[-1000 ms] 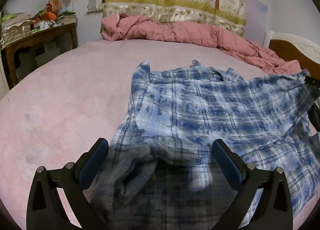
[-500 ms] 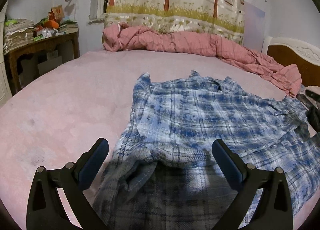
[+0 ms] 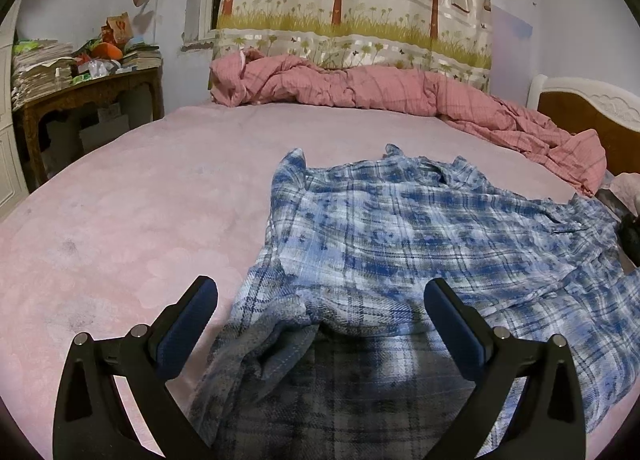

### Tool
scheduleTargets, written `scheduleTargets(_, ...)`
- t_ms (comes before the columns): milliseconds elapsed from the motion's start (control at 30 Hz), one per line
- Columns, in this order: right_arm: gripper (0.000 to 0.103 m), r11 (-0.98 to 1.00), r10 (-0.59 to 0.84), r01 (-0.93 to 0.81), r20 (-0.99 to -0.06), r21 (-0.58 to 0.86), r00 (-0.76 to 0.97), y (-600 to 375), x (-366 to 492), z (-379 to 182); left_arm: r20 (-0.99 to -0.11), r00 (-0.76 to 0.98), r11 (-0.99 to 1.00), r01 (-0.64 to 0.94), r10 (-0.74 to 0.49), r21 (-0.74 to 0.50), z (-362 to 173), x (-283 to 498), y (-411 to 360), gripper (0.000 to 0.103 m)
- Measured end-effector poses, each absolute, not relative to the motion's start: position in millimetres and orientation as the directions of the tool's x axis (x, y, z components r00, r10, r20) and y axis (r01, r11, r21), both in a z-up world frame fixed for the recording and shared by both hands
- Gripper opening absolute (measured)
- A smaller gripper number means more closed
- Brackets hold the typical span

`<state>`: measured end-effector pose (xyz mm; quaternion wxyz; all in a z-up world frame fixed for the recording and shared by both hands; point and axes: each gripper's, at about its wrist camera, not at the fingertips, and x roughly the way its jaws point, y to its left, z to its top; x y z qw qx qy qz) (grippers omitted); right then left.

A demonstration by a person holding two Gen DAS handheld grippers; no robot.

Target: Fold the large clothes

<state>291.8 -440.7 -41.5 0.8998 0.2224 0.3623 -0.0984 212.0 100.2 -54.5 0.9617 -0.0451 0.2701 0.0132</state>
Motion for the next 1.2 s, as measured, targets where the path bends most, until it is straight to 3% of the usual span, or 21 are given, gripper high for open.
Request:
scheduleTargets(133,0.102,0.84,-0.002,0.397,-0.729,0.37,0.685,-470.8,312.0,-68.0,-0.528,0.849,0.996,-0.05,0.003,-0.075,-55.0,213.6,99.8,0.102)
scheduleTargets(333,0.101,0.811,-0.075,0.452,-0.701,0.371,0.709,-490.4,337.7,-73.9,-0.541,0.841,0.996,-0.051,0.002,-0.076,-57.0,216.5,99.7,0.102)
scheduleTargets(400,0.082,0.8,-0.136,0.498,-0.707,0.334,0.694,-492.6,345.0,-72.8,-0.539,0.842,0.996,-0.051,0.003,-0.075,-56.8,216.6,99.3,0.102)
scheduleTargets(467,0.003,0.813,-0.131,0.494,-0.73,0.308,0.671,-496.3,355.3,-73.5,-0.538,0.843,0.996,-0.05,0.003,-0.073,-56.5,217.1,99.2,0.102)
scheduleTargets(567,0.004,0.842,-0.129,0.453,-0.706,0.293,0.697,-492.7,355.6,-59.6,-0.533,0.846,0.997,-0.046,0.003,-0.068,-56.2,216.9,97.7,0.102)
scheduleTargets(700,0.004,0.913,-0.143,0.326,-0.556,0.247,0.819,-458.6,332.2,-10.9,-0.53,0.848,0.997,-0.045,0.004,-0.065,-56.1,216.5,96.6,0.102)
scheduleTargets(833,0.004,0.961,0.01,0.12,-0.465,0.25,0.885,-406.0,307.4,30.7,-0.528,0.849,0.997,-0.043,0.0,-0.068,-55.5,216.8,96.7,0.102)
scheduleTargets(967,0.004,0.971,0.221,-0.139,-0.502,0.195,0.836,-319.8,288.9,39.5,-0.526,0.85,0.997,-0.041,-0.001,-0.069,-54.6,216.2,96.0,0.102)
scheduleTargets(1100,0.004,0.962,0.266,-0.255,-0.576,0.103,0.773,-232.2,268.4,8.9,-0.525,0.851,0.997,-0.04,-0.002,-0.069,-54.7,216.2,96.9,0.102)
scheduleTargets(1200,0.004,0.97,0.232,-0.232,-0.598,0.079,0.767,-199.1,259.9,-21.2,-0.524,0.852,0.997,-0.039,-0.005,-0.073,-54.5,215.8,96.3,0.102)
